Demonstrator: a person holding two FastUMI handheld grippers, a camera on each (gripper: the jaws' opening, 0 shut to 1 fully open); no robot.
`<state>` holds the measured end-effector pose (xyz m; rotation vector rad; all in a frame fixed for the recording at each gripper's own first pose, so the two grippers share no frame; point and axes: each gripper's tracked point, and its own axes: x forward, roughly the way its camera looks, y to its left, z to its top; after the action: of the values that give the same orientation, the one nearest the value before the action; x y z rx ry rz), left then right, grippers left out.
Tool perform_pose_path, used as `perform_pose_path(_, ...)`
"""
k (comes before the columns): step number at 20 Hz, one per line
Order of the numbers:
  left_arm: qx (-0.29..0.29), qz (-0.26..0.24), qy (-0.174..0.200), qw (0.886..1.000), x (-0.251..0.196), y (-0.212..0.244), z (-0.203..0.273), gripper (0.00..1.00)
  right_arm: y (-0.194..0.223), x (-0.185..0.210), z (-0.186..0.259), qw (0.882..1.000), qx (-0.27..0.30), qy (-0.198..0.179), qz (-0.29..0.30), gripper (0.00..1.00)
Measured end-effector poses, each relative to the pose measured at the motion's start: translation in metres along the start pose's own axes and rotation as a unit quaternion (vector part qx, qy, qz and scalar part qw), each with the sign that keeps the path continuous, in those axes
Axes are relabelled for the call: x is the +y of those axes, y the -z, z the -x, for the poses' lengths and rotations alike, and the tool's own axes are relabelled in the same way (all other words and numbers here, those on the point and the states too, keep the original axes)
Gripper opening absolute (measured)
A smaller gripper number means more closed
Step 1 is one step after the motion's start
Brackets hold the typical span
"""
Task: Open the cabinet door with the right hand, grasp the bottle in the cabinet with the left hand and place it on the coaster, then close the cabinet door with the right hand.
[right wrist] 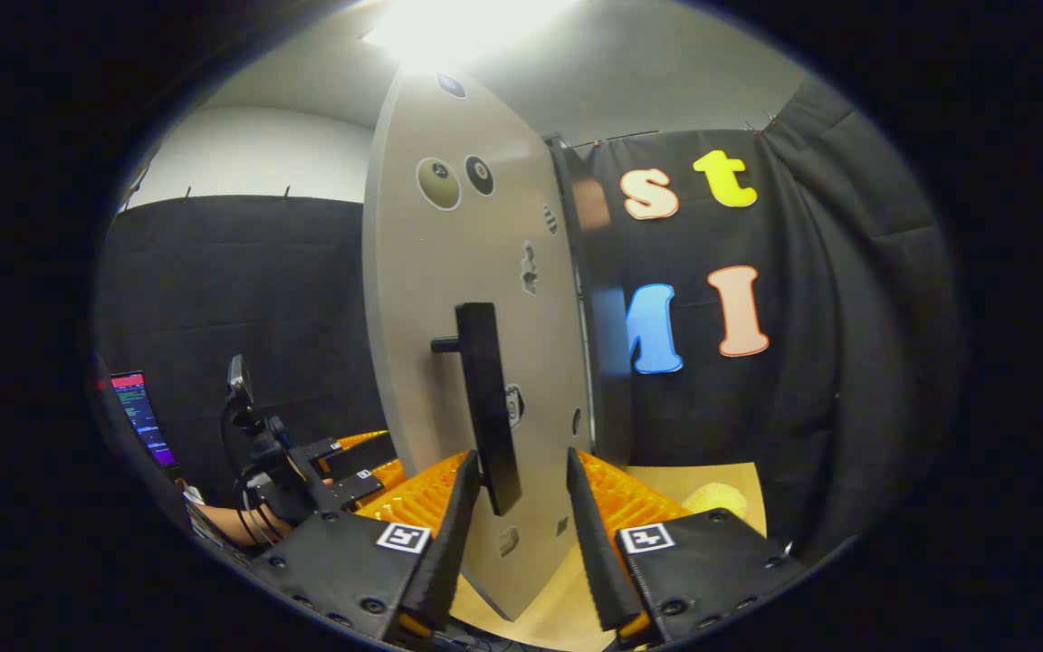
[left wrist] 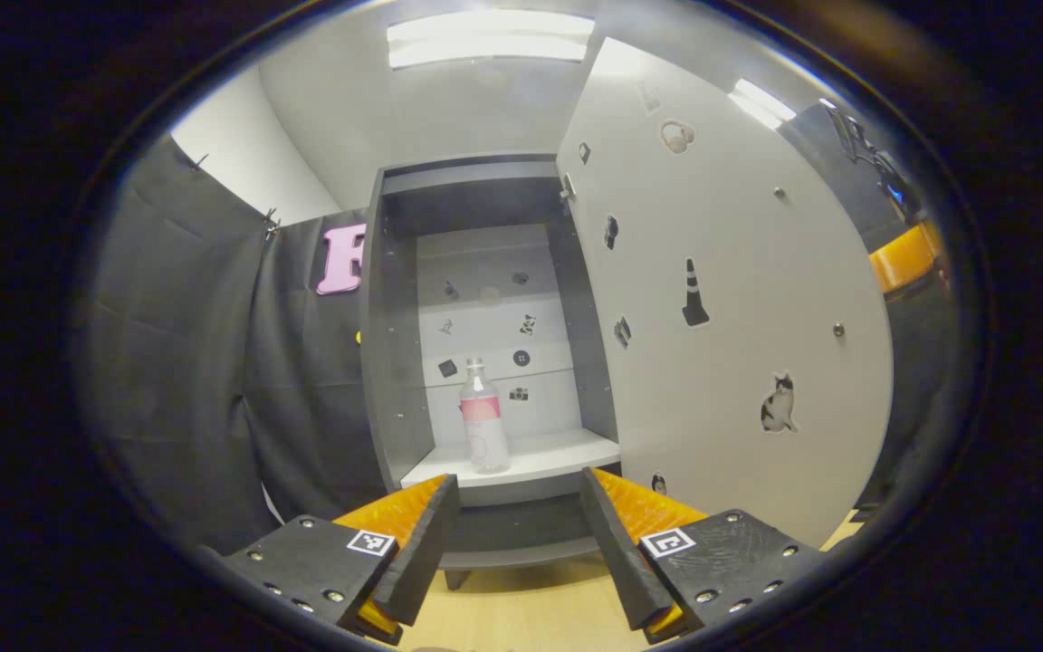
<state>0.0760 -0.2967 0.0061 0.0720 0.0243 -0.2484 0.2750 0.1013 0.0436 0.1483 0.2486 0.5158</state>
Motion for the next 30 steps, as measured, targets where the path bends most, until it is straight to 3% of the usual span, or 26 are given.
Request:
perform_pose_path(4, -0.006, -0.008, 0.008, 1.0, 0.006, -0.008, -0.033, 0.83, 0.005, -0.056, 0.013, 0.993, -0.012, 0.117, 0.01, 1.0)
perform_pose_path(7, -0.006, 0.014, 0.013, 1.0, 0.012, -0.01, -0.066, 0.83, 0.008, -0.084, 0.02, 0.981, -0.017, 0.189, 0.031, 0.98)
perform_pose_path(9, -0.009, 0.025, 0.013, 1.0, 0.022, -0.013, -0.089, 0.83, 0.012, -0.09, 0.022, 0.976, -0.013, 0.213, 0.038, 0.92)
perform_pose_path(10, -0.011, 0.028, 0.013, 0.999, 0.03, -0.015, -0.103, 0.81, 0.015, -0.092, 0.021, 0.974, -0.01, 0.222, 0.04, 0.98)
perform_pose_path(14, -0.012, 0.031, 0.022, 0.999, 0.051, -0.019, -0.156, 0.81, 0.023, -0.1, 0.016, 0.965, 0.002, 0.257, 0.049, 0.98)
perform_pose_path(24, 0.021, 0.041, 0.036, 0.998, 0.076, 0.03, -0.256, 0.81, 0.032, -0.116, -0.012, 0.949, 0.011, 0.315, 0.032, 0.98)
perform_pose_path(26, 0.031, 0.049, 0.044, 0.997, 0.074, 0.04, -0.267, 0.81, 0.036, -0.118, -0.017, 0.947, 0.016, 0.32, 0.024, 0.93)
perform_pose_path(27, 0.033, 0.051, 0.045, 0.997, 0.075, 0.043, -0.271, 0.8, 0.037, -0.118, -0.02, 0.947, 0.016, 0.321, 0.019, 0.98)
perform_pose_path(30, 0.028, 0.052, 0.045, 0.997, 0.076, 0.045, -0.285, 0.81, 0.039, -0.119, -0.023, 0.944, 0.018, 0.329, 0.013, 0.98)
